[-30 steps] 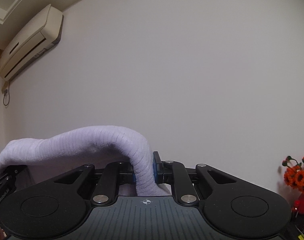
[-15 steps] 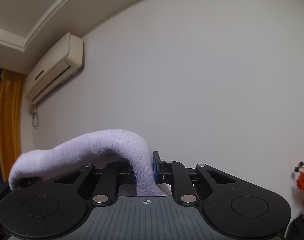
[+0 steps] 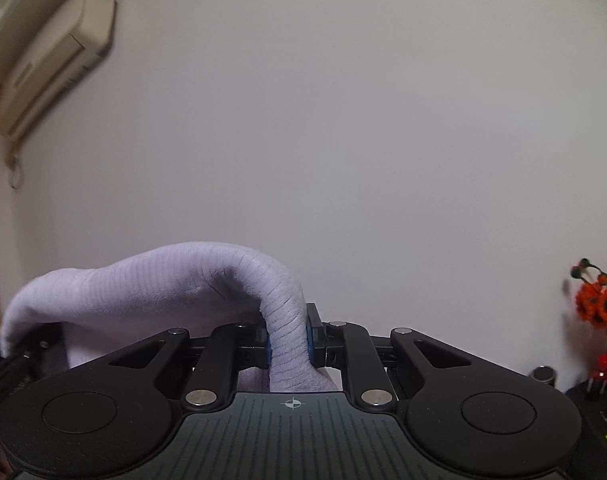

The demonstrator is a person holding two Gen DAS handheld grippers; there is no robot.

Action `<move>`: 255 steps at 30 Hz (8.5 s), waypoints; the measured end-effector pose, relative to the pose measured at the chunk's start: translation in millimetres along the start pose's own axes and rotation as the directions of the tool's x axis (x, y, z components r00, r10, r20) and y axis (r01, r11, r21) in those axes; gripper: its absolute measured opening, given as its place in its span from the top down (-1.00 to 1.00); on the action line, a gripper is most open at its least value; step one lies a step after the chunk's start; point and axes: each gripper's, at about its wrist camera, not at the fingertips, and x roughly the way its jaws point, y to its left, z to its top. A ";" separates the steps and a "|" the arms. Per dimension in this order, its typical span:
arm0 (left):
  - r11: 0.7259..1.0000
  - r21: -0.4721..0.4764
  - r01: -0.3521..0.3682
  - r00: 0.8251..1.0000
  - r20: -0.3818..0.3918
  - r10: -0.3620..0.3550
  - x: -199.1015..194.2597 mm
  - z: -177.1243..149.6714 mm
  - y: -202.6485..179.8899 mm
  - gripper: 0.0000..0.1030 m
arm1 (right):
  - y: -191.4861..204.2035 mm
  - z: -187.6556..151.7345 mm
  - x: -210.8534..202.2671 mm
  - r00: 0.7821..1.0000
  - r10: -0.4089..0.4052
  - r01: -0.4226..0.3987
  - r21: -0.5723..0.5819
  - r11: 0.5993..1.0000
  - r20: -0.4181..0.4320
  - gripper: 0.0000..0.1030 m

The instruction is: Fold clothes

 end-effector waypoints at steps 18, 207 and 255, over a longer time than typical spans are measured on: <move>0.997 -0.050 0.060 0.937 -0.341 -0.073 78.0 -148.1 9.0 0.71 | 6.9 -113.4 105.6 0.966 -0.128 0.114 -0.076 0.991 -0.224 0.75; 0.917 -0.335 0.217 0.350 -0.850 -0.393 135.6 -391.1 85.3 -0.05 | 5.0 -357.9 67.8 0.832 -0.137 0.393 0.396 0.830 -0.538 0.91; 0.872 -0.413 0.262 0.409 -0.771 -0.488 204.3 -407.3 132.2 0.88 | -36.6 -406.8 68.2 0.807 -0.294 0.566 0.528 0.633 -0.513 0.23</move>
